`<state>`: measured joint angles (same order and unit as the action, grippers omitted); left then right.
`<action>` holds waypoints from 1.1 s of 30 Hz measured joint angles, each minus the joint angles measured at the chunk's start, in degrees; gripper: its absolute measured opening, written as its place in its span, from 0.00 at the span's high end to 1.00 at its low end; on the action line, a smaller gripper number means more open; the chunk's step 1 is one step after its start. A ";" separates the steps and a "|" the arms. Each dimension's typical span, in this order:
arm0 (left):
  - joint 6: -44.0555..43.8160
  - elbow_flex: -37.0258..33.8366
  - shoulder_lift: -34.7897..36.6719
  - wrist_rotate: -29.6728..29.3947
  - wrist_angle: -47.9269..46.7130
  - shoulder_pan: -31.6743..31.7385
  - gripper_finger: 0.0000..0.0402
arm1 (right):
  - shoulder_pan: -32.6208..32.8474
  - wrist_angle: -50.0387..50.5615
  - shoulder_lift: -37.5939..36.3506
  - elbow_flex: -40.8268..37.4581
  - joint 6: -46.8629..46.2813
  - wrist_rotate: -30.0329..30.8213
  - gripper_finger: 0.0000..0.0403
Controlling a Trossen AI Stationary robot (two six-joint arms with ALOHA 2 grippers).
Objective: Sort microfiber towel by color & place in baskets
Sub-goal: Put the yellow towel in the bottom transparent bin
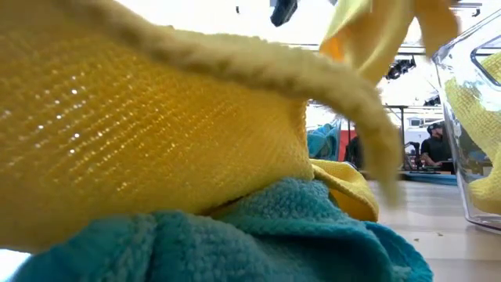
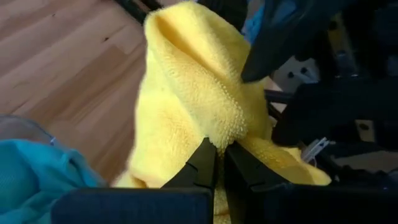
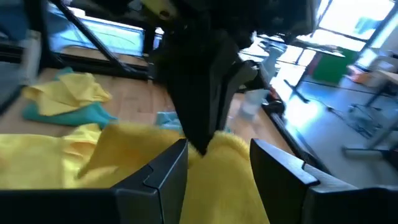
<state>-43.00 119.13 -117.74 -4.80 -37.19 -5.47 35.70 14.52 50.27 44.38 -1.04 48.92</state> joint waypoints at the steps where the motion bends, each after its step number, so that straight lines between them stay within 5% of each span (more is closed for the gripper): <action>1: -0.28 0.00 -0.29 0.35 -0.14 0.28 1.00 | -0.29 -0.01 0.35 0.00 0.00 0.56 0.58; 10: -0.83 -0.04 -0.80 1.29 1.04 1.32 1.00 | -3.54 -0.22 3.82 0.00 1.04 -4.90 0.58; 33: -0.83 -0.92 -0.85 1.31 4.54 1.70 1.00 | -9.59 2.19 10.02 1.97 0.83 -7.29 0.58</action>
<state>-43.83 118.21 -118.60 -3.49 -32.65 -3.77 26.11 16.70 60.29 46.35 -0.21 41.63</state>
